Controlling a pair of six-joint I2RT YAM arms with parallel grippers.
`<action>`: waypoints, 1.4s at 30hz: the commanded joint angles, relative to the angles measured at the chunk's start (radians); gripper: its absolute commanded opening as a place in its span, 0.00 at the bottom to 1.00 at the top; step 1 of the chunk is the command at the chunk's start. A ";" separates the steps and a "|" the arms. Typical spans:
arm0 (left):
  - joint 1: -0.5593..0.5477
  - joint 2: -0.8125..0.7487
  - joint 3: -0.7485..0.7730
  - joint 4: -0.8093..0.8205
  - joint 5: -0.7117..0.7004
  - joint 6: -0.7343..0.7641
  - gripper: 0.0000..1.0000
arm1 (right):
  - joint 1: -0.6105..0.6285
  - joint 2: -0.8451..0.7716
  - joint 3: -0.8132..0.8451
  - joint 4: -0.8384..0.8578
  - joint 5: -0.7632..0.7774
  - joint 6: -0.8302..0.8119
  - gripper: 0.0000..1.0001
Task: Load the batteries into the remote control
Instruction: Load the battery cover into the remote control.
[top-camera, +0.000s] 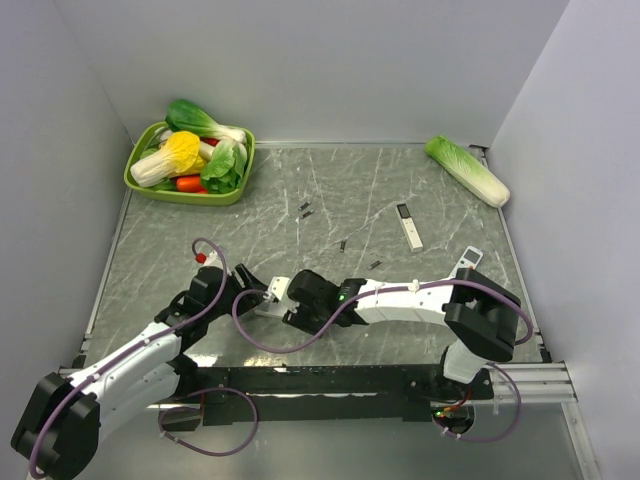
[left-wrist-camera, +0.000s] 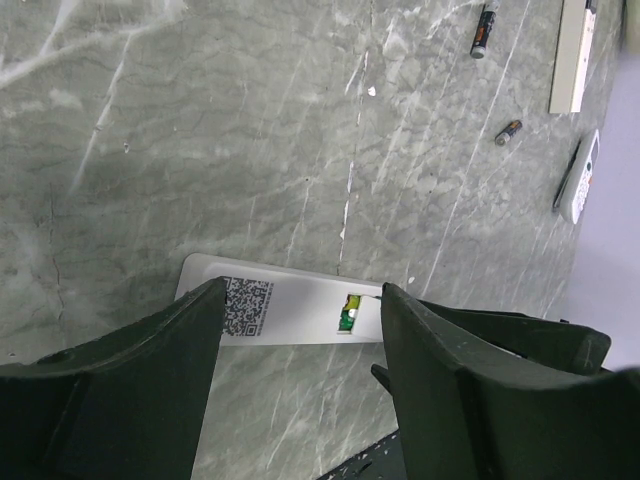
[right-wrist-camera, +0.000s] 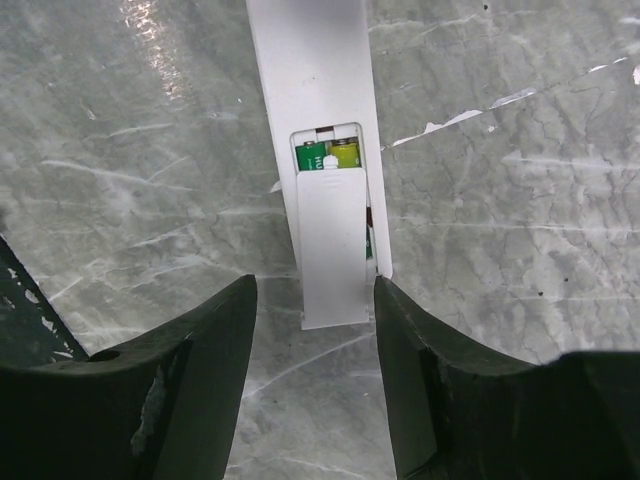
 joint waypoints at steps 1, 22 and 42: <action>-0.003 -0.020 0.033 0.015 0.011 0.006 0.68 | -0.008 -0.061 0.037 -0.010 -0.031 -0.003 0.58; -0.161 0.087 0.220 -0.154 -0.076 0.126 0.72 | -0.247 -0.423 -0.191 0.107 -0.317 0.564 0.59; -0.440 0.505 0.513 -0.350 -0.264 0.218 0.50 | -0.426 -0.256 -0.554 0.796 -0.632 1.138 0.48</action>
